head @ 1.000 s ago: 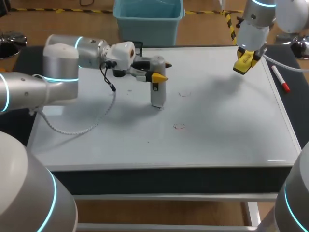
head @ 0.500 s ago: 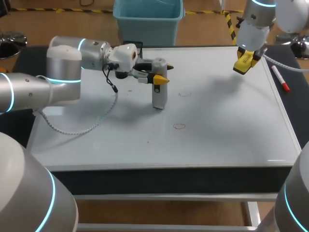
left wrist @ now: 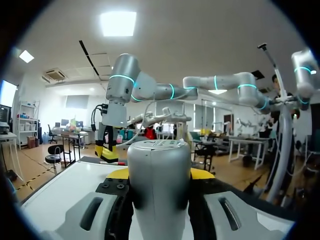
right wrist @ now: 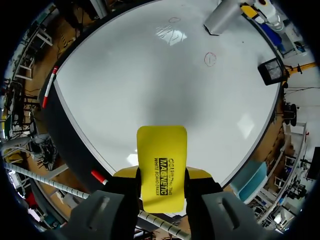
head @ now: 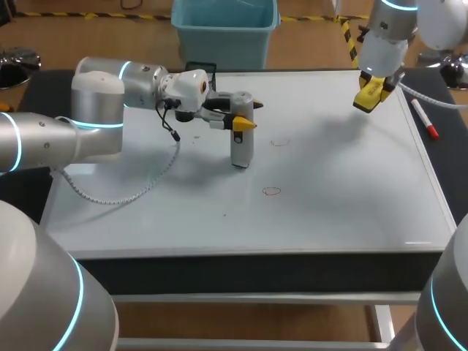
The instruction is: Pick up the inspection probe, press it on each red-marked spot on the whiteboard one by one, put down the probe, pick up the eraser, and wipe off all the red marks.
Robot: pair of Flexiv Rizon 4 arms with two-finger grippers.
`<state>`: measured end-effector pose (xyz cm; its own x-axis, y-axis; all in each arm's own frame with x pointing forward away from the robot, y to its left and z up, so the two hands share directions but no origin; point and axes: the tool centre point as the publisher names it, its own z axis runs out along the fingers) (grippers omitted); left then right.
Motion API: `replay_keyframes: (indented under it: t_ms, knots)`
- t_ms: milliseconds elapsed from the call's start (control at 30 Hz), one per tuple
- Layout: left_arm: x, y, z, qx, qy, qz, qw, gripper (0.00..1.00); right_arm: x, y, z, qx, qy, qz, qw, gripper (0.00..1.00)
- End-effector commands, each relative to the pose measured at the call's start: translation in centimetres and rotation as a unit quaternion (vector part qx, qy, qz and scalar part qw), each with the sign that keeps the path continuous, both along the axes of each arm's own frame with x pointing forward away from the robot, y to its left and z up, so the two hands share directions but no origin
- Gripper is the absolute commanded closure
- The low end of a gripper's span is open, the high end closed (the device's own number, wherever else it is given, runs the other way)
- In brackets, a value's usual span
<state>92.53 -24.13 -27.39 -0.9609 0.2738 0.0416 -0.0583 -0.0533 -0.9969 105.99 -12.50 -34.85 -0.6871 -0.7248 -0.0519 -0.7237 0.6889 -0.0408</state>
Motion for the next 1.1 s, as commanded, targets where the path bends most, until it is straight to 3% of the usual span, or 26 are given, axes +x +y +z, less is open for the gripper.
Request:
replay_keyframes:
  t_ms: [33, 467, 667, 933, 1100]
  knots:
    - [0.1, 0.0, -0.1, -0.001, 0.0, -0.002, 1.0, 1.0, 0.0, -0.1, 0.1, -0.002, 0.001, 0.001, 1.0, 1.0]
    - [-0.2, 0.1, -0.1, 0.0, -0.001, 0.0, 1.0, 1.0, 0.0, -0.1, 0.1, -0.002, 0.001, 0.001, 1.0, 1.0]
    - [0.1, 1.0, 1.7, -0.002, -0.013, 0.01, 1.0, 1.0, 0.0, -0.1, 0.1, -0.002, 0.001, 0.001, 1.0, 1.0]
    - [2.6, 5.1, 3.4, 0.019, -0.035, 0.056, 0.998, 1.0, 0.0, -0.1, 0.1, -0.002, 0.001, 0.001, 1.0, 1.0]
    - [4.7, 8.5, 4.0, 0.014, -0.04, 0.095, 0.995, 1.0, 0.0, -0.1, 0.1, -0.002, 0.001, 0.001, 1.0, 1.0]
